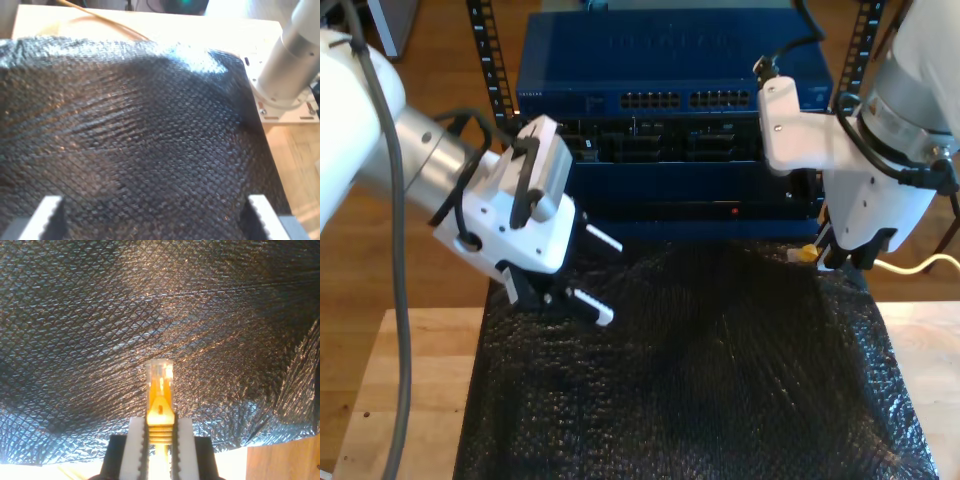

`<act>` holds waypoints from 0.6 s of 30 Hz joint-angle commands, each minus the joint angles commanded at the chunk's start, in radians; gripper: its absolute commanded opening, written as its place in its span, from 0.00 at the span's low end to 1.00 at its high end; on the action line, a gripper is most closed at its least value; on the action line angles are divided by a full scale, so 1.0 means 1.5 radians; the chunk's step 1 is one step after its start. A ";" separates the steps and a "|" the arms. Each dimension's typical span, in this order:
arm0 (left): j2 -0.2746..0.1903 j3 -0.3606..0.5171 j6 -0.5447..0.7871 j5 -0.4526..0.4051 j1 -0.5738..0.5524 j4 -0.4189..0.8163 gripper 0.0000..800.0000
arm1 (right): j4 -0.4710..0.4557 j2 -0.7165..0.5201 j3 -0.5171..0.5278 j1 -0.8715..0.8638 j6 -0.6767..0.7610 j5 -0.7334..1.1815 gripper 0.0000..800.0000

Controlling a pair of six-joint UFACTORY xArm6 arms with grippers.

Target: Grab the cable and plug it in

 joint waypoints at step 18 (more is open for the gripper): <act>0.012 -0.025 -0.001 0.004 -0.021 -0.101 1.00 | 0.111 -0.041 0.011 -0.049 -0.002 0.032 0.00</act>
